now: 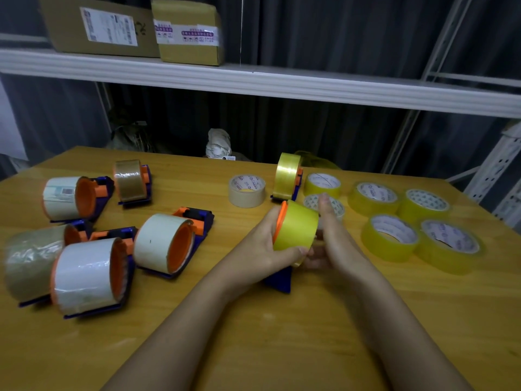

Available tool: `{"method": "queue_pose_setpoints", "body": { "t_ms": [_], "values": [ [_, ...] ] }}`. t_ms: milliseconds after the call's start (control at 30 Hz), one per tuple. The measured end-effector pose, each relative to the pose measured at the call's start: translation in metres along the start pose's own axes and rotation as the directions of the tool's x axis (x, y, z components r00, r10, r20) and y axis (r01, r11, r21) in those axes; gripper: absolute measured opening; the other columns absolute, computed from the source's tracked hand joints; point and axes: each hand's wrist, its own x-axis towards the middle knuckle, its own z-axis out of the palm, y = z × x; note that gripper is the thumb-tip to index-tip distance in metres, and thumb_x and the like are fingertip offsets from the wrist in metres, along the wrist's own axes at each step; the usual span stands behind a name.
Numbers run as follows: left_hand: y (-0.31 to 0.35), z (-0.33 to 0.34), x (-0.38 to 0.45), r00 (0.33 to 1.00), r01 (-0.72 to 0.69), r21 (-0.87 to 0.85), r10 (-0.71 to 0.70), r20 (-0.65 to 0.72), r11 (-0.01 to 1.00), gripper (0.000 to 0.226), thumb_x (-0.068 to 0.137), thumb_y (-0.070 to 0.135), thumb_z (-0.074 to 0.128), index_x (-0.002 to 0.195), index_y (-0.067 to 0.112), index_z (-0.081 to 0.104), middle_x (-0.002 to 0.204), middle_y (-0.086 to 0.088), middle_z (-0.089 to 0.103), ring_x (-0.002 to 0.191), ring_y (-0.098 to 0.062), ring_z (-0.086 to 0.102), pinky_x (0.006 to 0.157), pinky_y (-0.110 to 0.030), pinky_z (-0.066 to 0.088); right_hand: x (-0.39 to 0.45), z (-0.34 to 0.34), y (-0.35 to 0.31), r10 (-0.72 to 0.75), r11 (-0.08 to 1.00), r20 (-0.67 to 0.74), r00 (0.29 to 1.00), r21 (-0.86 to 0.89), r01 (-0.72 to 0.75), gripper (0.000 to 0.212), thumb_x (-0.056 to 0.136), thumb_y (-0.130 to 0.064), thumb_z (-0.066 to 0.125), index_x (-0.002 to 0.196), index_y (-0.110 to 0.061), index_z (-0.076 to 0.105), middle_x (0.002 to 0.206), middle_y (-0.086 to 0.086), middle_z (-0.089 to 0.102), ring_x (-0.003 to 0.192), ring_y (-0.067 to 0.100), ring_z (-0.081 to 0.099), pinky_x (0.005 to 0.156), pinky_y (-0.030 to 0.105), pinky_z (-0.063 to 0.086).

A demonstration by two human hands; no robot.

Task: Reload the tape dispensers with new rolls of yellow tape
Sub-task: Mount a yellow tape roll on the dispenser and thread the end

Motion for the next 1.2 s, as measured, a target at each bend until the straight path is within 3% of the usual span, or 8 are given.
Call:
{"method": "queue_pose_setpoints", "body": {
  "t_ms": [67,167,300,400,500,700,833,1200],
  "values": [
    [-0.001,0.0,0.001,1.0,-0.005,-0.014,0.004,-0.031,1.0,0.047,0.086,0.013,0.068,0.118,0.041,0.046,0.101,0.0,0.07,0.097,-0.017,0.068,0.086,-0.034,0.053,0.005,-0.006,0.008,-0.307,0.943,-0.145,0.94,-0.181,0.28,0.062,0.085,-0.079,0.033,0.113,-0.03,0.06,0.102,-0.001,0.069,0.089,0.012,0.068,0.08,0.041,0.058],
    [0.0,-0.001,0.005,0.991,-0.049,0.049,0.054,-0.119,0.998,0.042,0.085,0.027,0.069,0.117,0.045,0.047,0.111,0.003,0.066,0.102,-0.014,0.065,0.09,-0.037,0.052,0.007,-0.012,0.011,-0.682,0.716,-0.153,0.715,-0.34,0.61,0.033,0.089,-0.049,0.051,0.113,-0.03,0.064,0.118,-0.007,0.063,0.112,0.005,0.056,0.094,0.027,0.047],
    [0.002,-0.006,0.007,0.973,-0.108,0.11,0.127,-0.192,0.988,0.036,0.088,0.04,0.055,0.119,0.022,0.054,0.093,-0.004,0.07,0.084,-0.018,0.07,0.075,-0.035,0.056,0.009,-0.009,0.014,-0.855,0.454,-0.006,0.519,-0.493,0.742,0.023,0.09,-0.028,0.056,0.102,-0.019,0.073,0.119,-0.005,0.066,0.118,0.016,0.054,0.103,0.028,0.037],
    [0.001,-0.007,0.007,0.968,-0.132,0.151,0.16,-0.191,0.98,0.032,0.09,0.042,0.046,0.114,0.022,0.055,0.08,-0.004,0.07,0.071,-0.019,0.069,0.069,-0.038,0.057,0.01,-0.008,0.015,-0.858,0.41,0.05,0.511,-0.532,0.741,0.023,0.089,-0.028,0.06,0.105,-0.018,0.073,0.115,-0.006,0.067,0.115,0.011,0.056,0.101,0.02,0.037],
    [-0.002,-0.005,0.007,0.955,-0.146,0.272,0.207,-0.211,0.951,0.034,0.093,0.047,0.036,0.109,0.025,0.056,0.077,-0.004,0.068,0.067,-0.016,0.068,0.062,-0.037,0.057,0.01,-0.009,0.014,-0.862,0.383,0.072,0.502,-0.555,0.738,0.025,0.086,-0.034,0.065,0.102,-0.018,0.074,0.111,-0.005,0.07,0.109,0.009,0.061,0.098,0.029,0.045],
    [-0.012,-0.011,0.01,0.899,-0.107,0.563,0.322,-0.298,0.819,0.08,0.086,0.075,0.016,0.102,0.01,0.059,0.058,-0.008,0.055,0.05,-0.014,0.052,0.048,-0.041,0.043,0.007,0.0,0.014,-0.887,0.349,0.037,0.46,-0.601,0.719,0.024,0.085,-0.032,0.063,0.088,-0.012,0.077,0.102,0.001,0.072,0.094,0.017,0.067,0.078,0.037,0.056],
    [-0.011,-0.009,0.01,0.885,-0.129,0.578,0.357,-0.299,0.806,0.075,0.088,0.071,0.016,0.086,0.008,0.056,0.056,-0.01,0.053,0.048,-0.02,0.05,0.046,-0.046,0.04,0.008,0.003,0.014,-0.912,0.298,0.035,0.409,-0.629,0.718,0.02,0.088,-0.021,0.061,0.088,-0.006,0.074,0.095,0.004,0.072,0.09,0.015,0.067,0.079,0.029,0.053],
    [-0.011,-0.01,0.007,0.872,-0.1,0.664,0.386,-0.301,0.741,0.028,0.093,0.055,0.025,0.077,0.043,0.044,0.047,0.009,0.038,0.046,-0.005,0.045,0.044,-0.018,0.025,0.009,0.0,0.016,-0.831,0.508,-0.039,0.555,-0.462,0.727,0.012,0.081,-0.02,0.073,0.088,-0.012,0.077,0.095,-0.004,0.071,0.092,0.004,0.065,0.076,0.029,0.056]
  ]
}}
